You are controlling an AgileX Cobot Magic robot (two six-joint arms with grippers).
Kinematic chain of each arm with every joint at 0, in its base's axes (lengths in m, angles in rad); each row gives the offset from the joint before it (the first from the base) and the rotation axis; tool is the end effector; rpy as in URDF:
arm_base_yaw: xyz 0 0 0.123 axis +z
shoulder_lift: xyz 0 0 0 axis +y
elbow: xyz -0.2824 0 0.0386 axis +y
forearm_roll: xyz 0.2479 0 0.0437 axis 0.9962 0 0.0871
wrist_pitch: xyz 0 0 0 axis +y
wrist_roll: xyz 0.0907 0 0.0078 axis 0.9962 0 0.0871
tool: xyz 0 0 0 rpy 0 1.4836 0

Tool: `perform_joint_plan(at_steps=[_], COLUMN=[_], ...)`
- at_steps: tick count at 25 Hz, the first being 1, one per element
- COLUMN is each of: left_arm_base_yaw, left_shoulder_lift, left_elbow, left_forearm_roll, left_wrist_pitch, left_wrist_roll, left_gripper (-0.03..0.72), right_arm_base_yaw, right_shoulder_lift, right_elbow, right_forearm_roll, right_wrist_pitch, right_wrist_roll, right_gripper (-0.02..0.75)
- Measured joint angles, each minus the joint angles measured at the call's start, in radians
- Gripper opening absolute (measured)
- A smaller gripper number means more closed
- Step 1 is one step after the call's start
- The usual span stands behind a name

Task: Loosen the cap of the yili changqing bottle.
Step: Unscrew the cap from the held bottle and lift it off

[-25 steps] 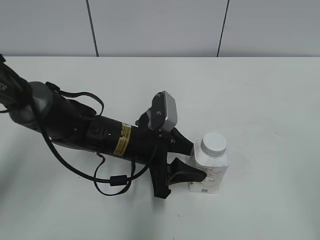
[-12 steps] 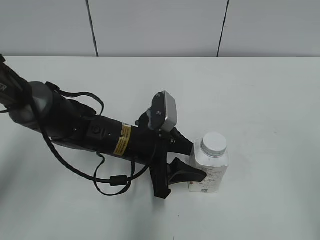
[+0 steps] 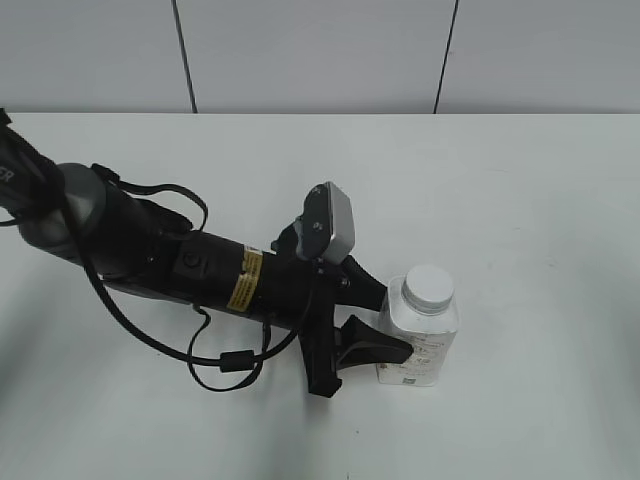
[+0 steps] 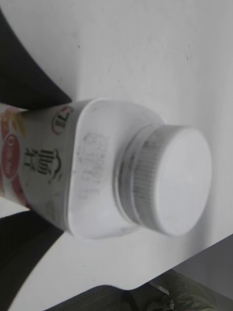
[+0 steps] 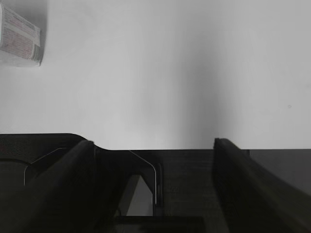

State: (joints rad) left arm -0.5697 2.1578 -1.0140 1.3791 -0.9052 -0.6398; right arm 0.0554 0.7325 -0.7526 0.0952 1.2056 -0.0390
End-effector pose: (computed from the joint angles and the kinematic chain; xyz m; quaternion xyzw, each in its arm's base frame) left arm 0.2742 -0.2590 0.0869 0.6032 0.6068 -0.3875 0.3433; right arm 0.1035 0.0138 0.3085 -0.0397 0.9703 0.0491 0.2334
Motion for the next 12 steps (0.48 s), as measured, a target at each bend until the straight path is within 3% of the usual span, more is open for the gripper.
perform_joint_plan(at_steps=[12], left_arm_base_yaw=[0.000], left_shoulder_lift=[0.000], left_elbow=[0.000], left_forearm_roll=[0.000], left_wrist_pitch=[-0.003], left_wrist_roll=[0.000], left_gripper=[0.390], right_arm_base_yaw=[0.000], right_shoulder_lift=[0.380], right_elbow=[-0.141], right_forearm_roll=[0.006], right_wrist_pitch=[0.007], right_wrist_roll=[0.047], right_gripper=[0.587])
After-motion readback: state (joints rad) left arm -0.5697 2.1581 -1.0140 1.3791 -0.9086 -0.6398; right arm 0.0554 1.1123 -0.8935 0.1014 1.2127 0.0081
